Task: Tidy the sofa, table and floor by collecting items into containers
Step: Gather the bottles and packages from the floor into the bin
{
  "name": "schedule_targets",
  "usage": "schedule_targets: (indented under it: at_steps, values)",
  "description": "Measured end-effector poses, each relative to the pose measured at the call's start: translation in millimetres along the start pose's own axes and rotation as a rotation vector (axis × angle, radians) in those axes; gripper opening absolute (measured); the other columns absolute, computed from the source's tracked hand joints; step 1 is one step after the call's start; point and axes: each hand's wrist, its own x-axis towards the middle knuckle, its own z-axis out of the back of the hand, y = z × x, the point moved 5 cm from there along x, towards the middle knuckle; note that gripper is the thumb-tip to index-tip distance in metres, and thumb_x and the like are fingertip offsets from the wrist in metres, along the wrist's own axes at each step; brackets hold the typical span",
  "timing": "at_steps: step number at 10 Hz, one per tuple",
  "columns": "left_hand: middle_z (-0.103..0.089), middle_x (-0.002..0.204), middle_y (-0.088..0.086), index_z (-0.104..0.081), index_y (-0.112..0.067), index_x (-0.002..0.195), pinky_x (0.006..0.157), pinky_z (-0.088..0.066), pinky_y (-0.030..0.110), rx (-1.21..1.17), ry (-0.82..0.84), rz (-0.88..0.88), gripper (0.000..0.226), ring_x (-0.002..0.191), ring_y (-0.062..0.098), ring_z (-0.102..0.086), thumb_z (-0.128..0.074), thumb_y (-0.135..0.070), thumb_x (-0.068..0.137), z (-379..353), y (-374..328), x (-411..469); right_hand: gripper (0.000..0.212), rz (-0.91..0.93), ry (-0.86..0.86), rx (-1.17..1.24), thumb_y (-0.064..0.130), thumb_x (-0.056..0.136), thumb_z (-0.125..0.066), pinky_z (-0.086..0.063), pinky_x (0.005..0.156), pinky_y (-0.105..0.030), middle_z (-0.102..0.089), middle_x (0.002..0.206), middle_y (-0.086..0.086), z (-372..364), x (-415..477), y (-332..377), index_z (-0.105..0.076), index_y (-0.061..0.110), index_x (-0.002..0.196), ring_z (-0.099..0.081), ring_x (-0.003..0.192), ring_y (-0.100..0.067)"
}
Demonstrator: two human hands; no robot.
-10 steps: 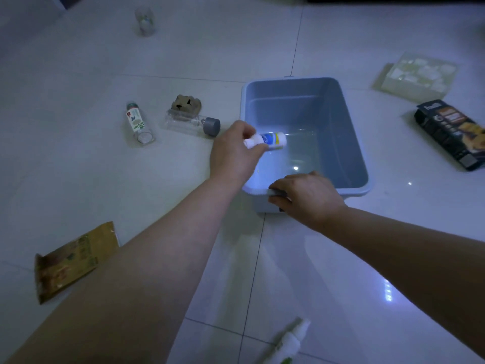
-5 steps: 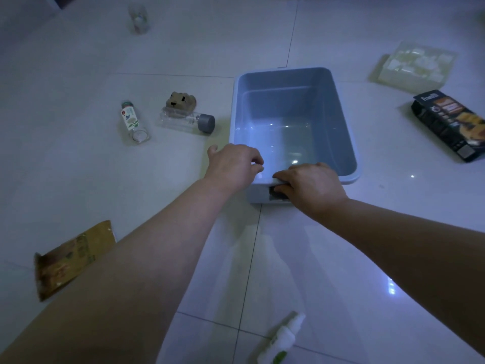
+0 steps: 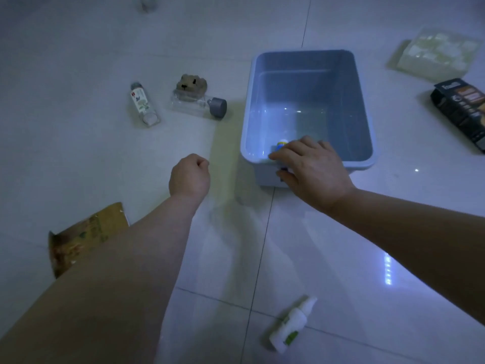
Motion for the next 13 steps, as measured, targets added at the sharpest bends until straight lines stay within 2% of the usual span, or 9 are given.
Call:
schedule_targets:
  at_steps: [1,3,4,5,7,9,10,12,13]
  values:
    - [-0.068,0.113,0.014,-0.068,-0.007,0.105,0.087,-0.048,0.035,0.125,0.139,0.043,0.027,0.107,0.032,-0.061,-0.047,-0.021,0.096,-11,22,-8,0.018,0.215,0.069,0.068,0.029,0.077,-0.065,-0.041,0.064,-0.029,-0.066,0.087,0.002,-6,-22,24,-0.068,0.024,0.094,-0.060,0.080,-0.025]
    - [-0.065,0.117,0.021,-0.068,0.001,0.106,0.090,-0.047,0.033,0.227,0.344,0.074,0.034,0.112,0.035,-0.060,-0.051,-0.026,0.095,-26,37,-17,0.024,0.450,0.557,0.244,0.038,0.063,-0.082,-0.048,0.061,-0.026,-0.066,0.078,0.010,-48,-108,64,-0.068,0.031,0.081,-0.064,0.075,-0.014]
    - [-0.067,0.115,0.021,-0.068,0.003,0.108,0.091,-0.047,0.032,0.215,0.386,0.065,0.036,0.111,0.033,-0.061,-0.050,-0.025,0.095,-31,28,-18,0.025,0.423,0.781,0.254,0.041,0.079,-0.068,-0.046,0.078,-0.032,-0.066,0.098,0.005,-60,-128,71,-0.066,0.027,0.100,-0.059,0.094,-0.017]
    - [-0.066,0.118,0.022,-0.067,0.003,0.111,0.096,-0.050,0.036,0.198,0.452,0.043,0.035,0.111,0.033,-0.063,-0.052,-0.023,0.094,-40,23,-23,0.034,0.440,0.933,0.205,0.043,0.085,-0.060,-0.038,0.089,-0.032,-0.061,0.114,0.003,-65,-144,75,-0.059,0.026,0.115,-0.051,0.108,-0.018]
    - [-0.064,0.120,0.025,-0.064,0.006,0.114,0.098,-0.050,0.041,0.191,0.512,0.073,0.034,0.112,0.035,-0.062,-0.051,-0.019,0.095,-41,25,-27,0.039,0.520,1.107,0.122,0.035,0.083,-0.065,-0.034,0.094,-0.034,-0.057,0.119,0.002,-74,-175,73,-0.054,0.025,0.119,-0.047,0.114,-0.019]
    - [-0.065,0.117,0.026,-0.064,0.006,0.112,0.094,-0.050,0.042,0.181,0.499,0.100,0.034,0.113,0.034,-0.062,-0.048,-0.017,0.094,-35,25,-30,0.039,0.573,1.166,0.101,0.025,0.085,-0.062,-0.034,0.096,-0.037,-0.055,0.121,-0.003,-84,-187,85,-0.050,0.021,0.121,-0.048,0.114,-0.023]
    - [-0.065,0.117,0.025,-0.064,0.006,0.112,0.094,-0.051,0.042,0.177,0.488,0.115,0.034,0.112,0.034,-0.063,-0.049,-0.018,0.094,-33,29,-28,0.035,0.533,1.109,0.115,0.025,0.087,-0.056,-0.035,0.094,-0.036,-0.055,0.119,-0.002,-85,-177,85,-0.050,0.022,0.121,-0.050,0.112,-0.023]
    - [-0.064,0.120,0.022,-0.063,0.003,0.117,0.099,-0.050,0.043,0.154,0.501,0.178,0.033,0.114,0.034,-0.061,-0.044,-0.013,0.096,-25,29,-33,0.037,0.286,0.836,0.108,0.033,0.086,-0.053,-0.038,0.090,-0.033,-0.056,0.117,0.000,-77,-116,60,-0.051,0.026,0.122,-0.053,0.108,-0.021]
    - [-0.065,0.116,0.018,-0.067,-0.005,0.102,0.091,-0.053,0.038,-0.012,0.445,0.219,0.027,0.103,0.029,-0.063,-0.041,-0.011,0.096,-26,35,-23,0.038,0.196,0.664,0.161,0.035,0.083,-0.057,-0.040,0.085,-0.032,-0.058,0.114,0.002,-65,-82,53,-0.053,0.027,0.120,-0.055,0.105,-0.021]
